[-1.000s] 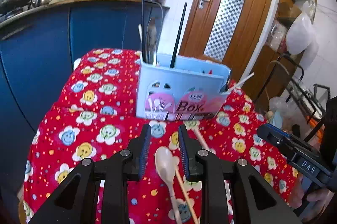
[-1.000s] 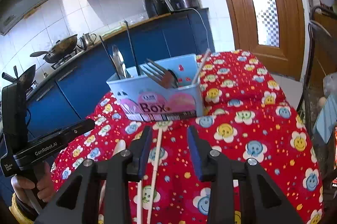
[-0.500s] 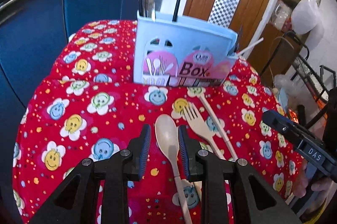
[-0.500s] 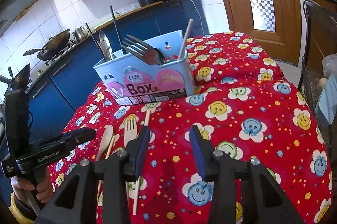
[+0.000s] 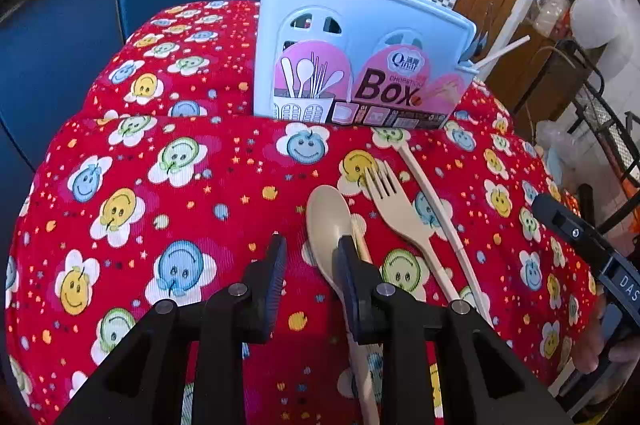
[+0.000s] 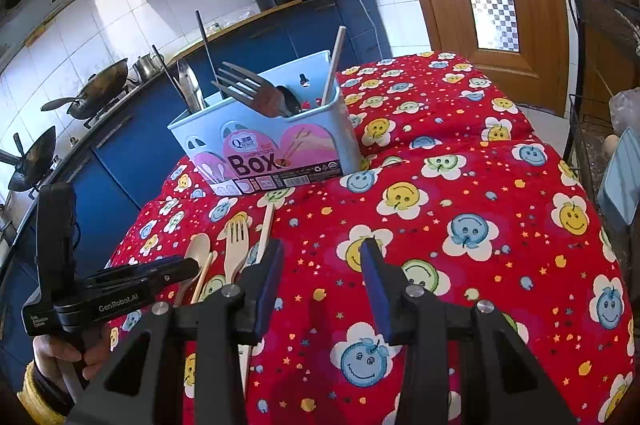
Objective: Organize utensils
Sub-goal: 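Move both open tools back down to the wooden spoon and forks, then grasp the wooden spoon handle with the left tool while the right tool approaches a white chopstick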
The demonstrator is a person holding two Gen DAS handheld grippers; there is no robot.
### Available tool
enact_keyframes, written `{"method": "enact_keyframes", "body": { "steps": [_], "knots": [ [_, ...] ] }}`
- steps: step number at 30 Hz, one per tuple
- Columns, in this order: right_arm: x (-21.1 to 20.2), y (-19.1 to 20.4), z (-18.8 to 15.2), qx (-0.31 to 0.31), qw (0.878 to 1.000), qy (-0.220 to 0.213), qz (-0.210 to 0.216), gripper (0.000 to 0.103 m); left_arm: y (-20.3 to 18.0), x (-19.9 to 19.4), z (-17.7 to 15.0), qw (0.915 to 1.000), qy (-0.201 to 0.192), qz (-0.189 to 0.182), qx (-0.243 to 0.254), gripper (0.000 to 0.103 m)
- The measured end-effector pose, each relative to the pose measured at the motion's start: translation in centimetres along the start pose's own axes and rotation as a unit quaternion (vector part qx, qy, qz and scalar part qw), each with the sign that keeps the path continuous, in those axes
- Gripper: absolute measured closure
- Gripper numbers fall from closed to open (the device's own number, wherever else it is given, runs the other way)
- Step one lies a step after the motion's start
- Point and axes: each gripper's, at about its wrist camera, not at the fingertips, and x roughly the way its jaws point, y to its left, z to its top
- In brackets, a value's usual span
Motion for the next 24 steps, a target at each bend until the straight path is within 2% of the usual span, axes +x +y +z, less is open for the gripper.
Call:
{"method": "enact_keyframes", "body": {
  "steps": [8,10,12,14,20,24],
  "knots": [
    [0.2,-0.1,-0.2,0.003,1.0,0.004,0.002,0.06,-0.5,0.3,0.4,1.0,0.004,-0.001,0.006,0.077],
    [0.3,-0.2,-0.2,0.003,1.0,0.005,0.002,0.06,-0.5,0.4,0.5,1.0,0.003,-0.007,0.004,0.081],
    [0.3,-0.2,-0.2,0.003,1.0,0.005,0.001,0.06,-0.4,0.5,0.6,0.9999,0.001,-0.01,-0.003,0.094],
    [0.3,-0.2,-0.2,0.002,1.0,0.005,0.0,0.06,-0.1,0.5,0.6,0.9997,0.0,-0.018,-0.015,0.097],
    [0.5,0.4,-0.1,-0.004,1.0,0.01,0.0,0.06,0.9,-0.3,0.4,0.9984,-0.012,-0.038,-0.039,0.1],
    [0.7,1.1,-0.1,-0.012,1.0,0.017,0.0,0.06,1.3,-1.8,0.5,0.9973,-0.043,-0.039,-0.046,0.1]
  ]
}}
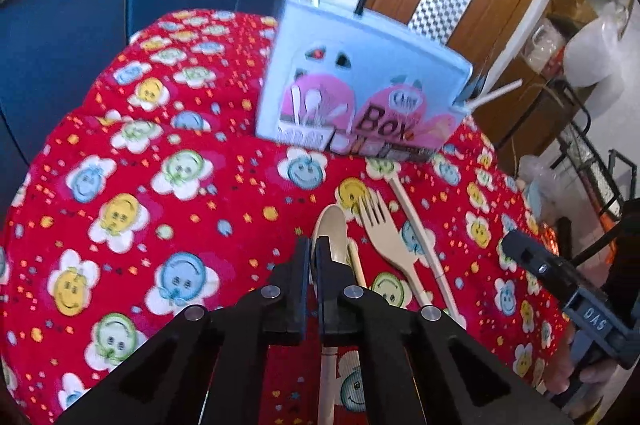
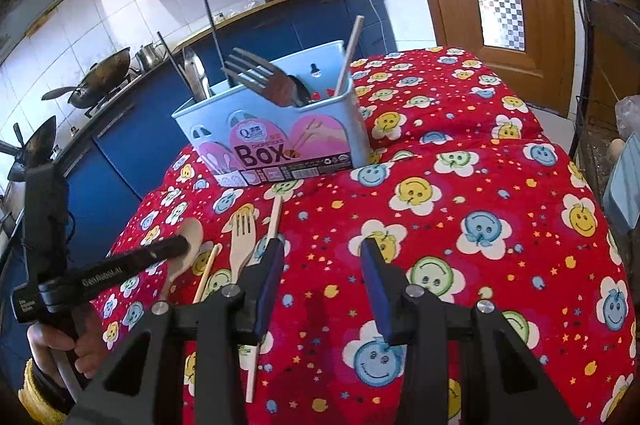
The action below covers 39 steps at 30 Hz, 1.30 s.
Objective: Organize utensils
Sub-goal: 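Grasp the wooden spoon handle with the left tool while the right tool approaches a white chopstick, then lift the wooden spoon toward the box with the left tool while the right grasps the white chopstick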
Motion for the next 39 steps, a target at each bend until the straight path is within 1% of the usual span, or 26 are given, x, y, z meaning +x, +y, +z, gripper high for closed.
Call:
{"method": "enact_keyframes", "body": {
  "steps": [4,9,15,20,26,29,31,33,35,39],
  "knots": [
    [0.3,0.7,0.1,-0.006,1.0,0.008,0.002,0.06,0.3,-2.0,0.7,0.999,-0.045,0.006,0.0,0.1],
    [1.0,1.5,0.3,-0.016,1.0,0.024,0.005,0.06,0.8,-4.4,1.4,0.9948,-0.102,0.011,-0.001,0.1],
    [2.1,2.8,0.7,-0.037,0.998,0.054,0.01,0.06,1.5,-6.0,1.9,0.9895,-0.144,0.012,-0.008,0.1],
    [3.4,3.5,1.1,-0.05,0.995,0.088,0.014,0.06,2.0,-6.8,1.9,0.9861,-0.165,0.01,-0.017,0.1],
    [4.7,4.4,1.4,-0.067,0.99,0.119,0.015,0.061,2.8,-7.4,2.0,0.983,-0.181,0.007,-0.03,0.1],
    [5.6,4.7,1.9,-0.078,0.988,0.136,0.008,0.069,3.2,-7.7,2.0,0.9814,-0.189,0.008,-0.036,0.1],
    [6.3,5.0,2.1,-0.086,0.985,0.148,0.004,0.072,3.3,-7.8,2.0,0.9808,-0.191,0.007,-0.037,0.1],
    [7.2,5.1,2.2,-0.09,0.982,0.167,-0.004,0.078,3.3,-7.9,2.0,0.9806,-0.192,0.006,-0.037,0.1],
    [8.0,5.2,2.4,-0.091,0.978,0.185,-0.007,0.08,3.4,-7.9,2.1,0.9806,-0.192,0.004,-0.036,0.1],
    [9.1,5.7,3.3,-0.111,0.971,0.212,-0.007,0.08,3.2,-8.0,2.2,0.9802,-0.196,-0.001,-0.031,0.1]
  ]
}}
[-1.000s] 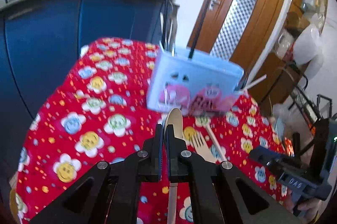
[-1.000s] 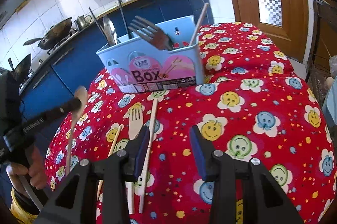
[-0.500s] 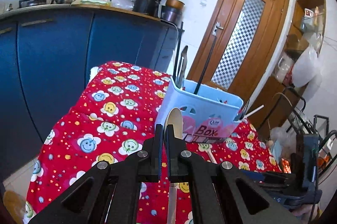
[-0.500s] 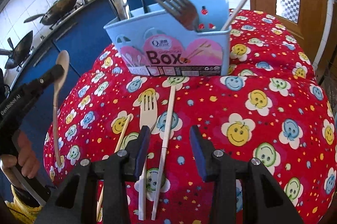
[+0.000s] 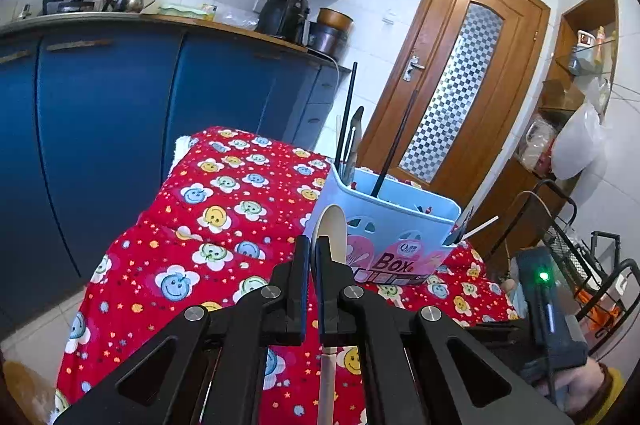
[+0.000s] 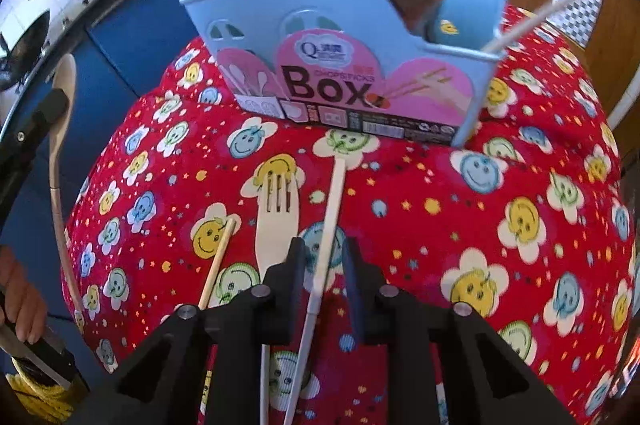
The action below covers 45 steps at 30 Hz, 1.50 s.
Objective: Organize utensils
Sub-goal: 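Lift the wooden spoon toward the box with the left tool while the right grasps the white chopstick, then lower the wooden spoon into the box and open the left tool while the right drops the chopstick in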
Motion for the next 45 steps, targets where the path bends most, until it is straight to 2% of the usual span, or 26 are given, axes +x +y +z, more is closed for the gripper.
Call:
{"method": "enact_keyframes", "body": {
  "steps": [6,9,13,16,19,25,28,35,41,45],
  "knots": [
    [0.7,0.3,1.3,-0.017,0.999,0.027,-0.006,0.081,-0.6,0.1,0.4,0.9999,-0.005,-0.01,0.009,0.1],
    [0.8,0.4,1.3,-0.029,0.999,0.026,-0.022,0.092,-1.0,0.3,0.3,0.9998,-0.003,-0.011,0.014,0.1],
    [0.7,0.1,0.9,-0.008,1.0,0.008,-0.015,0.095,-1.2,0.5,0.3,0.9997,0.006,-0.019,0.013,0.1],
    [-0.4,-0.5,-0.3,0.009,1.0,-0.023,0.003,0.095,-1.1,0.6,0.5,0.9998,0.01,-0.018,0.008,0.1],
    [-2.4,-1.0,-1.5,0.023,0.997,-0.078,0.018,0.095,-1.1,0.7,0.7,0.9998,0.008,-0.014,0.007,0.1],
    [-6.1,-1.9,-3.7,0.048,0.984,-0.167,0.049,0.095,-1.6,0.4,1.1,0.9998,-0.003,-0.019,0.009,0.1],
    [-8.0,-2.5,-4.5,0.056,0.975,-0.209,0.047,0.095,-2.2,0.2,1.5,0.9995,-0.016,-0.022,0.016,0.1],
    [-11.8,-3.9,-3.6,0.06,0.953,-0.293,0.043,0.095,-3.4,0.6,3.7,0.9979,-0.057,-0.024,0.02,0.1],
    [-13.2,-4.3,-2.3,0.057,0.938,-0.34,0.039,0.095,-4.1,1.8,6.0,0.9956,-0.09,-0.02,0.013,0.1],
    [-13.9,-4.9,-1.1,0.066,0.926,-0.37,0.035,0.095,-4.8,2.8,7.2,0.9915,-0.127,-0.002,0.026,0.1]
  ]
}}
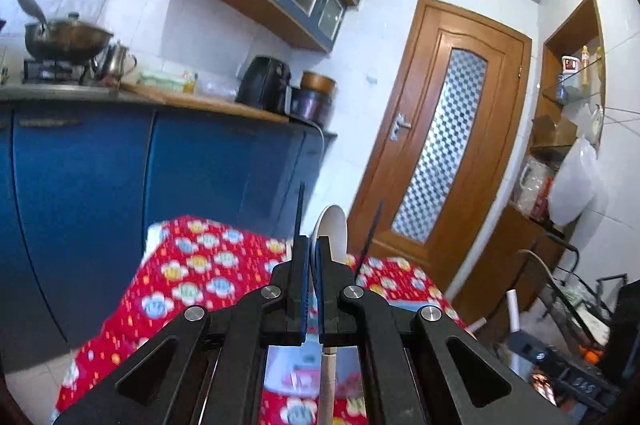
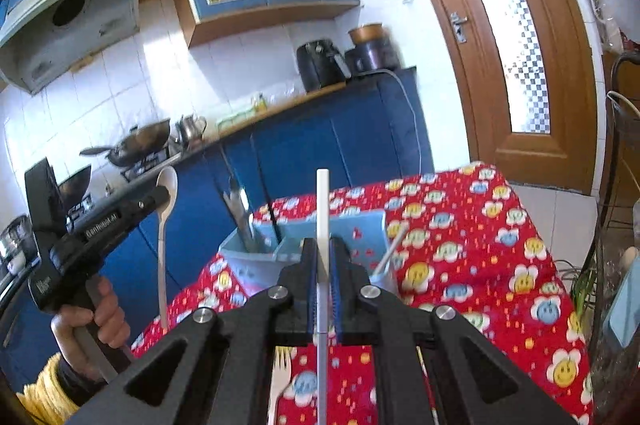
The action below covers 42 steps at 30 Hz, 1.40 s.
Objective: Organize utensils
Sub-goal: 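Lower the wooden spoon into the box and open the left tool while the right drops the chopstick in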
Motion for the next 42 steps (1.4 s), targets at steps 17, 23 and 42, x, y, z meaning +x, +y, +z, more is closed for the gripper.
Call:
{"method": "enact_keyframes", "body": {
  "steps": [17,23,42],
  "knots": [
    [5.1,-1.6,4.3,0.005,0.997,-0.076,-0.014,0.095,-2.6,5.6,1.6,0.9905,-0.123,0.032,0.053,0.1],
    [6.9,-1.4,5.2,-0.012,0.995,-0.097,-0.02,0.095,-2.0,7.5,0.6,0.9882,-0.136,0.055,0.045,0.1],
    [11.0,-1.8,3.2,-0.047,0.991,-0.116,-0.042,0.095,-0.5,9.4,-2.9,0.9851,-0.134,0.1,0.04,0.1]
  ]
}}
